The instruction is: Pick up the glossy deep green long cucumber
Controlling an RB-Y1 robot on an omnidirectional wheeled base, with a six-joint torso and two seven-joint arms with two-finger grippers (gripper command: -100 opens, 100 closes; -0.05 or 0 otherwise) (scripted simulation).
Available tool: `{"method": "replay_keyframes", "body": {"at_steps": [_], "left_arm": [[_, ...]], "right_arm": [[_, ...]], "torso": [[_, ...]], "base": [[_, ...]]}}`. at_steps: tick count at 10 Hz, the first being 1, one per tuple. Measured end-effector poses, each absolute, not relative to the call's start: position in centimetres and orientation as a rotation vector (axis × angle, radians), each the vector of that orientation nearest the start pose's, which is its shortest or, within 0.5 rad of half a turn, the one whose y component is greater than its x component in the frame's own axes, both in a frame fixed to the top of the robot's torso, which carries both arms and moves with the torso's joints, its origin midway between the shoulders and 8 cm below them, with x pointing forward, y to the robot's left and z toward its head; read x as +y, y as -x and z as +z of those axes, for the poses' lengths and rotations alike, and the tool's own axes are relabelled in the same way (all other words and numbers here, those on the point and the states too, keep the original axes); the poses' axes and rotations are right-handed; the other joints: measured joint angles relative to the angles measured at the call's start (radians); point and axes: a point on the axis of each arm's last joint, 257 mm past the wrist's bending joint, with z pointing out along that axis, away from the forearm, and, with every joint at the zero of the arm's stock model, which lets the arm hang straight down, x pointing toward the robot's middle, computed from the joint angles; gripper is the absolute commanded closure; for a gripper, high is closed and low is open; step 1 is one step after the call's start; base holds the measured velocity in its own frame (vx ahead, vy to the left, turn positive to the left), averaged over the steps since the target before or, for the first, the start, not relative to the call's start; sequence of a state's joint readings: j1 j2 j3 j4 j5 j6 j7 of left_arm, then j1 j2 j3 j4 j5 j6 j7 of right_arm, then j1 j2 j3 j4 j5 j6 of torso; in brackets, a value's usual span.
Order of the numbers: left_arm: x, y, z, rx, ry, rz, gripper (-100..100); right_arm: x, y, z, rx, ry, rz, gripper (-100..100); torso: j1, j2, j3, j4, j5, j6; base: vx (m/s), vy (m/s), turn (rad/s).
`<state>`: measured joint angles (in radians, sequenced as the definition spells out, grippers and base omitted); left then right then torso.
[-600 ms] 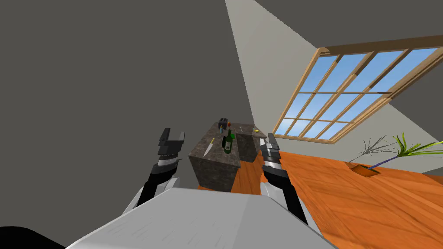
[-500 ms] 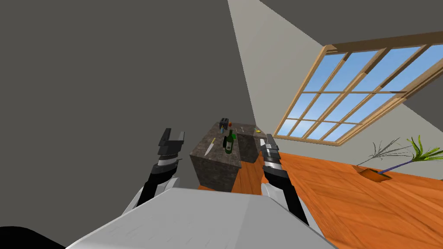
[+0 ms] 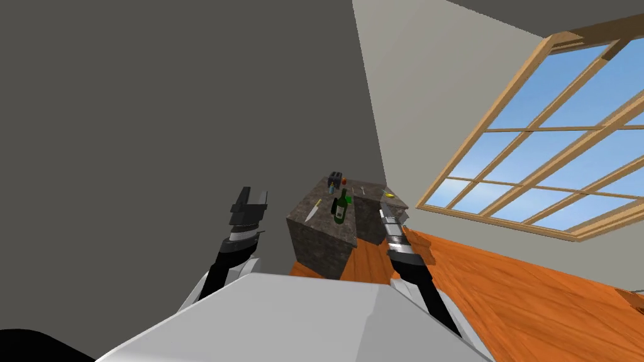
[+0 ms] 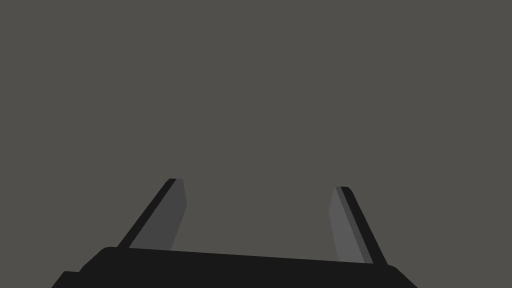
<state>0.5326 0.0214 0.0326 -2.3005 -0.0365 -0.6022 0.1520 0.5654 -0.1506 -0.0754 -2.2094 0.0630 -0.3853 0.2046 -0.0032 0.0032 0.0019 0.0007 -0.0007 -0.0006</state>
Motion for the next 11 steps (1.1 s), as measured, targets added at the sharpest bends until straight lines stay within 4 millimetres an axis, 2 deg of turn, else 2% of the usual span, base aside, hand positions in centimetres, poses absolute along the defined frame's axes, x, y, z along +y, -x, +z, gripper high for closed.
{"method": "replay_keyframes", "body": {"at_steps": [4, 5, 11], "left_arm": [[28.0, -31.9, 4.2, 0.556, 0.59, -1.403, 0], [28.0, -31.9, 4.2, 0.556, 0.59, -1.403, 0], [28.0, -31.9, 4.2, 0.557, 0.59, -1.403, 0]], "right_arm": [[-32.2, -36.1, -9.8, 1.17, -0.447, 0.7, -100], [-32.9, -36.2, -11.6, 1.226, -0.404, 0.634, -100], [-36.2, -35.0, -16.6, 1.441, -0.189, 0.386, -100]], "torso": [[-0.001, 0.0, 0.0, 0.0, 0.0, 0.001], [-0.002, 0.0, 0.0, 0.0, 0.0, 0.0], [0.001, -0.003, -0.002, -0.001, 0.0, 0.001]], "base": [[-0.051, -0.041, 0.225], [-0.047, -0.038, 0.204], [-0.032, -0.018, 0.203]]}}
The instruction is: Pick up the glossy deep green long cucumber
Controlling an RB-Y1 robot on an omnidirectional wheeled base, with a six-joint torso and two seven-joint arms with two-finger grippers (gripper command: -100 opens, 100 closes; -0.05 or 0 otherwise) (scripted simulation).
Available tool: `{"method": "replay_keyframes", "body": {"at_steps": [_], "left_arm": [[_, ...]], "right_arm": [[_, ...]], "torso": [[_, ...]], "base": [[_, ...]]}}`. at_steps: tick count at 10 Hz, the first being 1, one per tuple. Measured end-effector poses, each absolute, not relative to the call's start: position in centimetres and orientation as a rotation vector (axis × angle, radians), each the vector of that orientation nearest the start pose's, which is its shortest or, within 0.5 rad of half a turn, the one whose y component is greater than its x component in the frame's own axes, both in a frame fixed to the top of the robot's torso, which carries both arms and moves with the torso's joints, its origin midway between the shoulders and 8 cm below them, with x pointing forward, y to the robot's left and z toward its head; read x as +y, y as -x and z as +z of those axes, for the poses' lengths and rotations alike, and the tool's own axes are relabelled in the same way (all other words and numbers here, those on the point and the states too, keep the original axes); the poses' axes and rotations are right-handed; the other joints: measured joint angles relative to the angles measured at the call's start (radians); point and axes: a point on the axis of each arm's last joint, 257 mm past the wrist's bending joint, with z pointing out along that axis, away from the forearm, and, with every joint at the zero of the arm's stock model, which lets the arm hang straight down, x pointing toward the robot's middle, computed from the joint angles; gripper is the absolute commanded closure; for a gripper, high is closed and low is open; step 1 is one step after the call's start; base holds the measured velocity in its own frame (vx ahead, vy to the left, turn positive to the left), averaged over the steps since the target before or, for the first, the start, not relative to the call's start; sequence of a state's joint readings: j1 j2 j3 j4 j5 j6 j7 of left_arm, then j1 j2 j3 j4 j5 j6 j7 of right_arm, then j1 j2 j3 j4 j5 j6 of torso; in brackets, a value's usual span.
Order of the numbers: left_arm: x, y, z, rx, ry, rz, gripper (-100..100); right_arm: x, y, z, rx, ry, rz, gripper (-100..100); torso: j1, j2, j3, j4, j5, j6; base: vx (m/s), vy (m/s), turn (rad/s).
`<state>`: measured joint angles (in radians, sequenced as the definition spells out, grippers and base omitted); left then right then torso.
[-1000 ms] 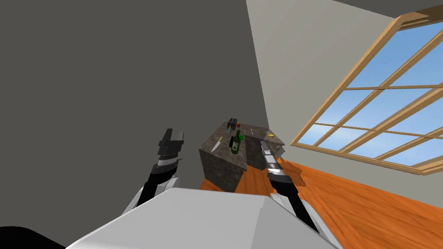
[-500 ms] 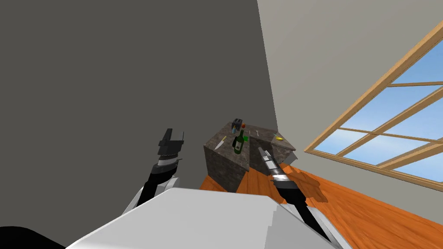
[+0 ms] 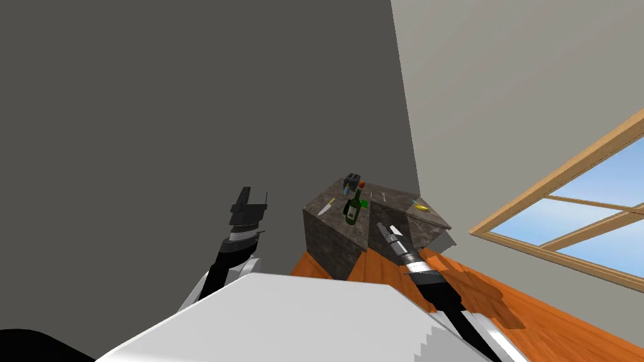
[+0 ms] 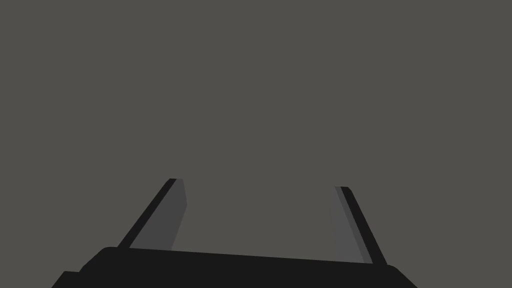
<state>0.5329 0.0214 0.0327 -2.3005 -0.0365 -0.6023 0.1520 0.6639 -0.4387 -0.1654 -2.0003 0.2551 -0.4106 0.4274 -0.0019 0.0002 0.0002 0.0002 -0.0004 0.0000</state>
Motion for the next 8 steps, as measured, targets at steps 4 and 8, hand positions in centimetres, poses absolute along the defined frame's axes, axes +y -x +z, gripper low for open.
{"method": "replay_keyframes", "body": {"at_steps": [4, 8], "left_arm": [[28.0, -31.9, 4.2, 0.557, 0.59, -1.403, 0], [28.0, -31.9, 4.2, 0.557, 0.59, -1.403, 0]], "right_arm": [[-38.7, -33.6, -19.8, 1.57, -0.029, 0.228, -100], [-41.5, -31.9, -23.0, 1.689, 0.15, 0.077, -100]], "torso": [[-0.002, 0.0, 0.0, 0.0, 0.0, 0.0], [-0.002, -0.001, 0.0, 0.0, 0.0, 0.0]], "base": [[-0.029, -0.026, 0.265], [-0.018, -0.023, 0.216]]}}
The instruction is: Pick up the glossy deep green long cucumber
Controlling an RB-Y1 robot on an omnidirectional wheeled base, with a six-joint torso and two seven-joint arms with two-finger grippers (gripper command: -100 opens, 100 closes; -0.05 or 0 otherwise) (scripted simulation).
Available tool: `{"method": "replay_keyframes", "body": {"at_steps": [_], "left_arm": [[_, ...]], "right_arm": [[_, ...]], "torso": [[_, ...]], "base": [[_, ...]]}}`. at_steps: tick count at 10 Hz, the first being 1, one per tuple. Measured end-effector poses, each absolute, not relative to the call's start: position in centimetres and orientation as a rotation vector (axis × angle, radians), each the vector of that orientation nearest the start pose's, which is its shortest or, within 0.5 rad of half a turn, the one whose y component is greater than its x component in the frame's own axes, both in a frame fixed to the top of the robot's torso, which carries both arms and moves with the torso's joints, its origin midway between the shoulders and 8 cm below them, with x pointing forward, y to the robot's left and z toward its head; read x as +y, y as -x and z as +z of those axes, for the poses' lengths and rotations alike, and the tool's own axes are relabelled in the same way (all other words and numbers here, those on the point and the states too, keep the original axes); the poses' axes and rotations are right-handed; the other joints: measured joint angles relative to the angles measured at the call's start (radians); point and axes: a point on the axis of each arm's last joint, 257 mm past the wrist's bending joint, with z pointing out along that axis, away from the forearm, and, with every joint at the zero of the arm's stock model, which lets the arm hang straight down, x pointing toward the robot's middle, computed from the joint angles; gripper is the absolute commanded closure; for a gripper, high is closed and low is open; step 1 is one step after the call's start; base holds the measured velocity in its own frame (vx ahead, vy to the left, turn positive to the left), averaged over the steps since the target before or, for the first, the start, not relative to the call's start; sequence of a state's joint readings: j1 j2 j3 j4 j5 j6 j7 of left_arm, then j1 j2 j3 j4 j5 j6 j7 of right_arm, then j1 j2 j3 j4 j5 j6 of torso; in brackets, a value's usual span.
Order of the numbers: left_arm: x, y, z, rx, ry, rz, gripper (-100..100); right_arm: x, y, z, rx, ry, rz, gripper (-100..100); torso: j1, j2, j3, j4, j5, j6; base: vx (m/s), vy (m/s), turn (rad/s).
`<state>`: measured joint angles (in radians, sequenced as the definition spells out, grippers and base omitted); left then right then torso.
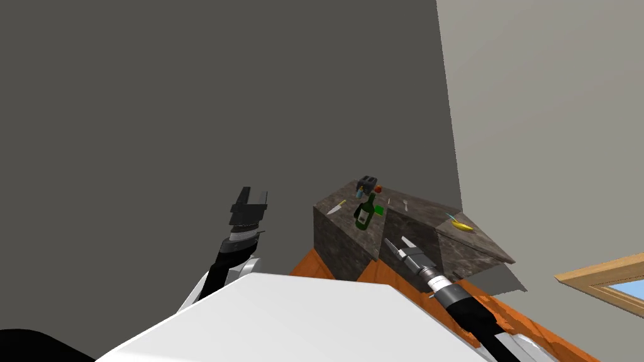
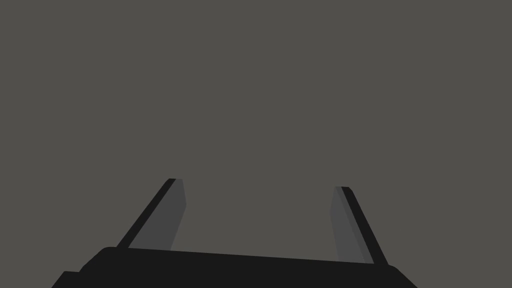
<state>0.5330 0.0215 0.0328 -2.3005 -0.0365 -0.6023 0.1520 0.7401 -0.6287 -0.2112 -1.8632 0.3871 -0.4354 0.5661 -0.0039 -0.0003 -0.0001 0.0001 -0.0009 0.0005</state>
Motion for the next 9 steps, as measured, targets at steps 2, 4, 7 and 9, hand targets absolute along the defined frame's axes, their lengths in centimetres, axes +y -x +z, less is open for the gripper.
{"method": "replay_keyframes", "body": {"at_steps": [2, 4, 7, 9], "left_arm": [[28.0, -31.9, 4.2, 0.557, 0.59, -1.403, 0], [28.0, -31.9, 4.2, 0.557, 0.59, -1.403, 0], [28.0, -31.9, 4.2, 0.557, 0.59, -1.403, 0], [28.0, -31.9, 4.2, 0.557, 0.59, -1.403, 0]], "right_arm": [[-43.0, -30.8, -24.5, 1.746, 0.246, 0.007, -100], [-44.2, -30.0, -25.5, 1.795, 0.349, -0.057, -100], [-46.4, -28.6, -26.8, 1.858, 0.499, -0.14, -100], [-47.8, -27.7, -28.0, 1.898, 0.608, -0.194, -100]], "torso": [[0.001, -0.001, -0.001, 0.0, 0.0, 0.0], [0.0, -0.002, -0.001, 0.0, 0.0, -0.001], [0.001, -0.002, -0.001, 0.0, 0.0, 0.001], [0.001, -0.002, -0.001, 0.0, 0.0, 0.001]], "base": [[-0.014, -0.023, 0.22], [-0.003, -0.021, 0.271], [0.01, -0.017, 0.265], [0.001, -0.027, 0.226]]}}
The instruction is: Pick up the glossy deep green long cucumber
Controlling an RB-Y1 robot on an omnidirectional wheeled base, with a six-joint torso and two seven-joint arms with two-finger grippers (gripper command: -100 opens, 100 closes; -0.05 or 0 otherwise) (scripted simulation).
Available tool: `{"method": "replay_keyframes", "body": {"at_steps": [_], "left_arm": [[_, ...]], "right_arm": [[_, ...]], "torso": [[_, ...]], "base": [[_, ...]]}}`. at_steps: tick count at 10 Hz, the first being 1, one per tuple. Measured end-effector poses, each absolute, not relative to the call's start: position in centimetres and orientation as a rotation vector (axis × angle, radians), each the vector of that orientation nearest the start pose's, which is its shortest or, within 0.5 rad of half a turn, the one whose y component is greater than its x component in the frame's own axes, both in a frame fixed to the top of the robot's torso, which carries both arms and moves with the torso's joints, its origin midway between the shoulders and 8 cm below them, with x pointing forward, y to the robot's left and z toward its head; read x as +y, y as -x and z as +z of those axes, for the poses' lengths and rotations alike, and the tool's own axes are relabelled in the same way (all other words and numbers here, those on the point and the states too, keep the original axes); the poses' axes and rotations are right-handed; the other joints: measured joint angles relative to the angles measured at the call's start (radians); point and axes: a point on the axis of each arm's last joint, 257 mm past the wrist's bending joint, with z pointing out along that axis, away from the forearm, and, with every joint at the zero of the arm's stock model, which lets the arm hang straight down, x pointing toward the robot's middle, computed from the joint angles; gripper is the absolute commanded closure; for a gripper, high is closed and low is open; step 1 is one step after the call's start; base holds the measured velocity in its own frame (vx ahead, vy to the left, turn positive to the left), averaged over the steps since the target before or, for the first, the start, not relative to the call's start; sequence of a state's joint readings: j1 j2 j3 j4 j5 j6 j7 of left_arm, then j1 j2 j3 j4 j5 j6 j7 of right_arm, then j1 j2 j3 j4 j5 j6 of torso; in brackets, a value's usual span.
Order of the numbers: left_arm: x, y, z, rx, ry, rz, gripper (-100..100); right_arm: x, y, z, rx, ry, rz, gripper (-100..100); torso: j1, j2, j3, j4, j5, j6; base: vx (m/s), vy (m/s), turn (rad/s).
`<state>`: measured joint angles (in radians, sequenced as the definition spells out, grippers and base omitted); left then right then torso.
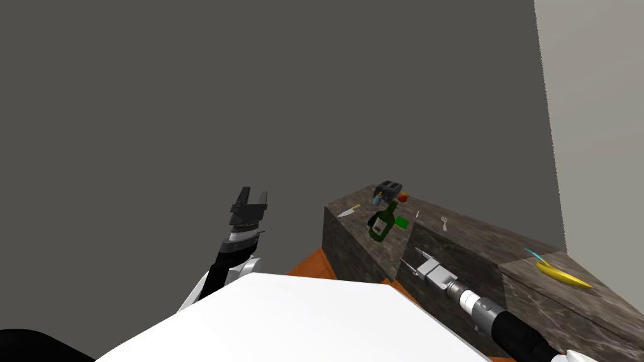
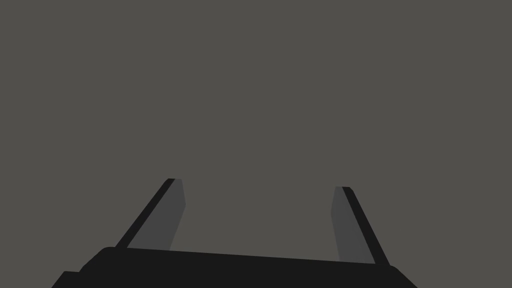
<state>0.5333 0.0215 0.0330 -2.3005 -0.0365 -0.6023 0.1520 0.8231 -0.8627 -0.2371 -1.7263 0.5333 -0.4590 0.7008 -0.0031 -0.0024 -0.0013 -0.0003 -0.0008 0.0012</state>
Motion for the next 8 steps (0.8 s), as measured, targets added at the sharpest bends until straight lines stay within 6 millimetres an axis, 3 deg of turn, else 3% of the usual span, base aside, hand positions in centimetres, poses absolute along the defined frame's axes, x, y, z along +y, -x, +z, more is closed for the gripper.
{"method": "replay_keyframes", "body": {"at_steps": [5, 8], "left_arm": [[28.0, -31.9, 4.2, 0.557, 0.59, -1.403, 0], [28.0, -31.9, 4.2, 0.557, 0.59, -1.403, 0]], "right_arm": [[-51.5, -24.9, -29.9, 1.983, 0.883, -0.308, -100], [-53.7, -23.3, -30.6, 2.023, 1.065, -0.366, -100]], "torso": [[0.0, -0.002, -0.001, 0.0, 0.0, -0.001], [-0.001, -0.004, -0.002, -0.001, 0.0, -0.001]], "base": [[0.008, -0.02, 0.171], [0.029, -0.032, 0.275]]}}
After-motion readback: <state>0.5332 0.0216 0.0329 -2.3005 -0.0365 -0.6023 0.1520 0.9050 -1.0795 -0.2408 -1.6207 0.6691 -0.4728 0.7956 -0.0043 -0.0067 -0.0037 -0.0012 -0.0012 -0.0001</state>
